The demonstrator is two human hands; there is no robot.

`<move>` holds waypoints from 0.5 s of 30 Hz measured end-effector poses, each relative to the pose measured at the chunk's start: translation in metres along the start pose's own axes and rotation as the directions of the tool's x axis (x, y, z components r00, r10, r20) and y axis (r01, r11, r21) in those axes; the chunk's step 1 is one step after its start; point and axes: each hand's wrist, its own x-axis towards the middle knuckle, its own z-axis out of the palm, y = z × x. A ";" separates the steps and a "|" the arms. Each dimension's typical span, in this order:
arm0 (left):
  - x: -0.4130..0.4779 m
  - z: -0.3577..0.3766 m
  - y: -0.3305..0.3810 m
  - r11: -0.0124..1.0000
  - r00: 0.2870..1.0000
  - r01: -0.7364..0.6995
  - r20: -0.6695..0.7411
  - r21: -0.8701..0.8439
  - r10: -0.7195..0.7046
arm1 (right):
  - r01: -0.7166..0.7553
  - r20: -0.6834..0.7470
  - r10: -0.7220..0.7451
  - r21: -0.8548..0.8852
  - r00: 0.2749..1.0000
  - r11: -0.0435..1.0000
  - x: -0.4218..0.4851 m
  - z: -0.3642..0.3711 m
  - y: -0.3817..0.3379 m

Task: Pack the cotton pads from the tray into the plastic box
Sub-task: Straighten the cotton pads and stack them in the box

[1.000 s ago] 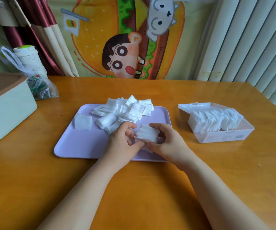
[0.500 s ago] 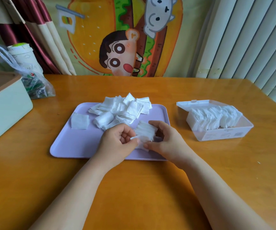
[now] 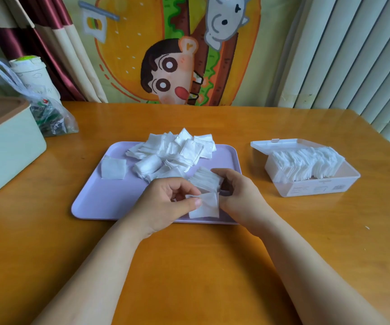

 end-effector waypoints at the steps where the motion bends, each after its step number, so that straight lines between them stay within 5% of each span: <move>1: 0.001 0.002 -0.001 0.999 1.000 0.000 -0.015 0.050 0.000 | 0.001 0.006 -0.001 0.002 1.000 1.000 0.000 -0.001 0.000; 15: 0.007 0.004 -0.008 0.984 0.991 0.012 -0.133 0.176 0.011 | 0.010 0.017 -0.010 -0.007 1.000 1.000 0.001 -0.001 0.002</move>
